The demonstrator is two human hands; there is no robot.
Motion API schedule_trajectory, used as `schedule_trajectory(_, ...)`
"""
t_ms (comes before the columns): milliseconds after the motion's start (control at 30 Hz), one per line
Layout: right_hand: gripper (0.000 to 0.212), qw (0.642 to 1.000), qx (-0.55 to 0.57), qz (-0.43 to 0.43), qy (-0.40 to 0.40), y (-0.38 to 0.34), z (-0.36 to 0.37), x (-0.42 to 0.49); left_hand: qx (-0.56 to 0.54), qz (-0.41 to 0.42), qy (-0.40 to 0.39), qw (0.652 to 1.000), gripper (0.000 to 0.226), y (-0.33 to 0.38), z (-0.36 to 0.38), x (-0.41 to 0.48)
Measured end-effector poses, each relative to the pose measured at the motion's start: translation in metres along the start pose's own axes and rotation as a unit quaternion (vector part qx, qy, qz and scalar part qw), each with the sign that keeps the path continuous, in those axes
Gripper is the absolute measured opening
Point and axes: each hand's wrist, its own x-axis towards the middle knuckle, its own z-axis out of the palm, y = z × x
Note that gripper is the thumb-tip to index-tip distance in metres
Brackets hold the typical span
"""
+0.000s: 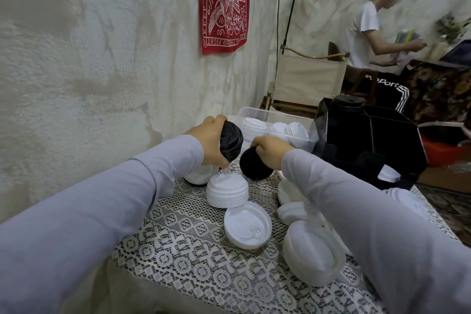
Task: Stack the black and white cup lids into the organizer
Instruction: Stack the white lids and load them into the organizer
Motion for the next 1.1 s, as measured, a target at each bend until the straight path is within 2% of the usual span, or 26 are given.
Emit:
schedule_trajectory(133, 0.033, 0.997, -0.016, 0.002, -0.08, -0.008, 0.004, 0.001, 0.0, 0.0, 0.001, 1.0, 0.102, -0.001, 0.001, -0.001)
schedule_trajectory(267, 0.036, 0.997, -0.069, 0.001, -0.047, -0.008, 0.013, 0.002, 0.001, -0.001, -0.005, 1.0, 0.103, -0.002, 0.003, -0.003)
schedule_trajectory(367, 0.04, 0.988, -0.149, -0.019, -0.04, -0.002, 0.019, 0.002, -0.001, -0.003, -0.007, 1.0, 0.104, -0.003, 0.003, -0.004)
schedule_trajectory(467, 0.043, 0.983, -0.178, -0.037, -0.04, 0.004, 0.019, -0.001, -0.003, -0.002, -0.006, 1.0, 0.104, -0.005, 0.002, -0.004)
schedule_trajectory(533, 0.042, 0.982, -0.179, -0.027, -0.047, 0.006, 0.016, -0.007, -0.002, 0.001, -0.006, 1.0, 0.105, -0.006, 0.002, -0.005)
schedule_trajectory(700, 0.057, 0.987, -0.115, 0.032, -0.11, 0.003, 0.015, -0.021, -0.003, 0.006, -0.013, 1.0, 0.104, -0.002, 0.007, -0.005)
schedule_trajectory(800, 0.054, 0.981, -0.126, 0.036, -0.142, 0.002, 0.025, -0.021, -0.002, 0.01, -0.015, 1.0, 0.102, 0.002, 0.01, -0.006)
schedule_trajectory(967, 0.059, 0.988, -0.118, 0.021, -0.1, 0.006, 0.029, -0.018, -0.002, 0.019, -0.016, 1.0, 0.1, 0.004, 0.01, -0.008)
schedule_trajectory(1100, 0.081, 0.996, -0.08, 0.021, -0.045, 0.01, 0.027, -0.018, -0.003, 0.019, -0.019, 1.0, 0.101, 0.006, 0.009, -0.008)
